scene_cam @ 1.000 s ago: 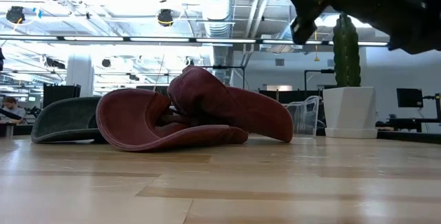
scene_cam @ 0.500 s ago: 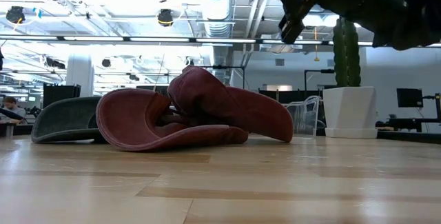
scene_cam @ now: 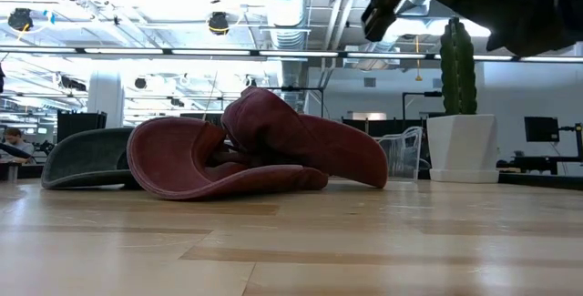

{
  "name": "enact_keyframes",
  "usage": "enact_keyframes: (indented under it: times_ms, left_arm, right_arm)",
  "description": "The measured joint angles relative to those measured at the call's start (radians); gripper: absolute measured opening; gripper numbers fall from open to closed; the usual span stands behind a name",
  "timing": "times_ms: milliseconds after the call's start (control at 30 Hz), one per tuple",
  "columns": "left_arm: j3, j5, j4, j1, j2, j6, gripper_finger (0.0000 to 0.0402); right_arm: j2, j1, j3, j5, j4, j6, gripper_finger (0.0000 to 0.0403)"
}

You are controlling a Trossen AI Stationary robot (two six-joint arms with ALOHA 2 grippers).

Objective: Pick & Place hat
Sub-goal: Put the right black cap into the left transparent bin

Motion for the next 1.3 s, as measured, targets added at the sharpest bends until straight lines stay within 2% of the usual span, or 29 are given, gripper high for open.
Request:
enact_keyframes:
  times_ms: [300,833,1033,1300]
  left_arm:
    - [0.000,0.000,-0.004,0.001,0.021,0.000,0.0010]
    - [0.000,0.000,-0.004,0.000,0.021,0.000,0.0010]
    - [0.000,0.000,0.000,0.000,0.021,0.047,0.0010]
    - [0.000,-0.097,0.012,0.000,0.021,0.107,0.0010]
  right_arm:
    - [0.000,-0.016,0.046,-0.074,-0.009,0.000,0.0202]
    - [0.000,-0.033,0.049,-0.015,-0.083,0.000,0.0173]
    - [0.000,-0.047,0.049,0.006,-0.122,0.026,0.0170]
    - [-0.001,-0.049,0.049,0.006,-0.112,0.034,0.0173]
